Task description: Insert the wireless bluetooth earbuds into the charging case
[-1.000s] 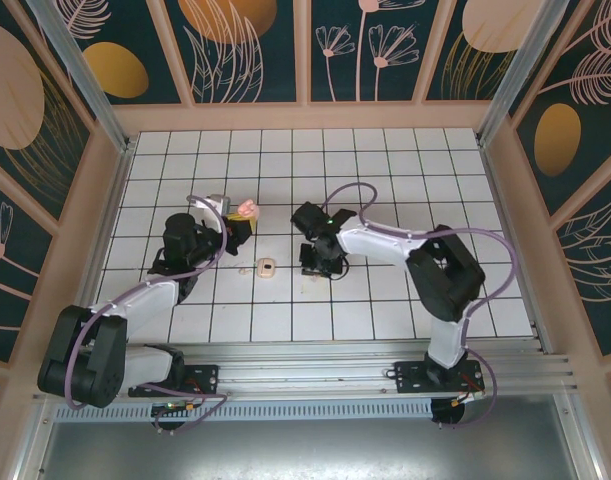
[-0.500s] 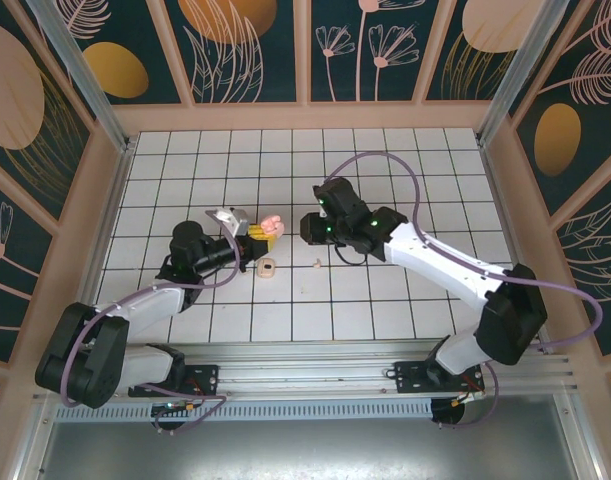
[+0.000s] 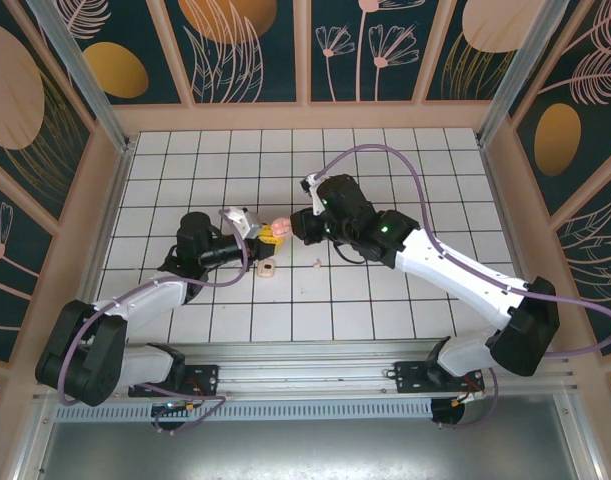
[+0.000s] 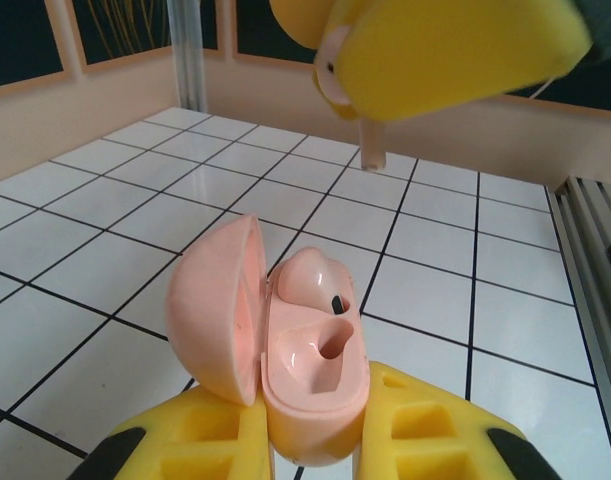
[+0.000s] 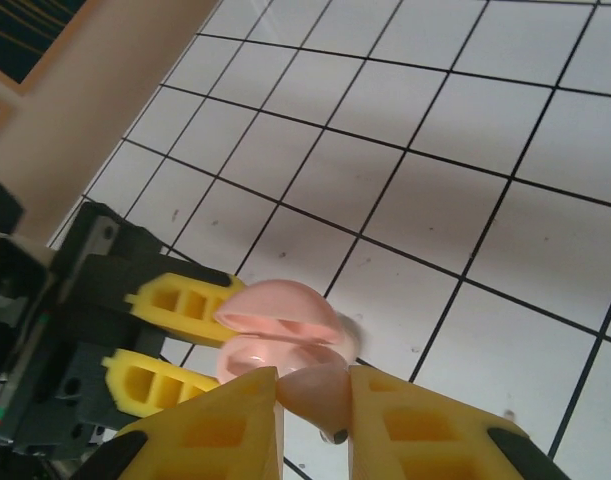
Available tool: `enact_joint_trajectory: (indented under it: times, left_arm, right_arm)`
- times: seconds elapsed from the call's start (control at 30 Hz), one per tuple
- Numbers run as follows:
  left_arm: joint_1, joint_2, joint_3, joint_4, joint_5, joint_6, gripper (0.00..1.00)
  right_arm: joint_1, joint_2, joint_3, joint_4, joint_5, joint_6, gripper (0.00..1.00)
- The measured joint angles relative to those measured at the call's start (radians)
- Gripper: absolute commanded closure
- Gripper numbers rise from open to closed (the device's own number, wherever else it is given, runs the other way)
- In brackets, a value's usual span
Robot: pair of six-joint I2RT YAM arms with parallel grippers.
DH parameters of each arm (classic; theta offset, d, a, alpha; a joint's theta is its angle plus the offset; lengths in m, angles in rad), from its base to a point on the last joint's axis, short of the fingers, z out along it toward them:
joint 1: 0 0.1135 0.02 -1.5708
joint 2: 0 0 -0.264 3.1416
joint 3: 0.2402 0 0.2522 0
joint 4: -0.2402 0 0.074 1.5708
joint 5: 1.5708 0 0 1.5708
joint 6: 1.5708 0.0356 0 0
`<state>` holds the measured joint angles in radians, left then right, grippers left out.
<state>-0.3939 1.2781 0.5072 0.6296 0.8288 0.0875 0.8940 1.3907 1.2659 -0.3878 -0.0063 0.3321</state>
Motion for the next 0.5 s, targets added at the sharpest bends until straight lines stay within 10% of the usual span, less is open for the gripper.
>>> enact_joint_trajectory:
  times: [0.5]
  left_arm:
    - [-0.006, 0.0, 0.012, -0.029, 0.002, 0.009, 0.89]
  right_arm:
    - [0.036, 0.094, 0.063, 0.015, -0.018, -0.077, 0.79]
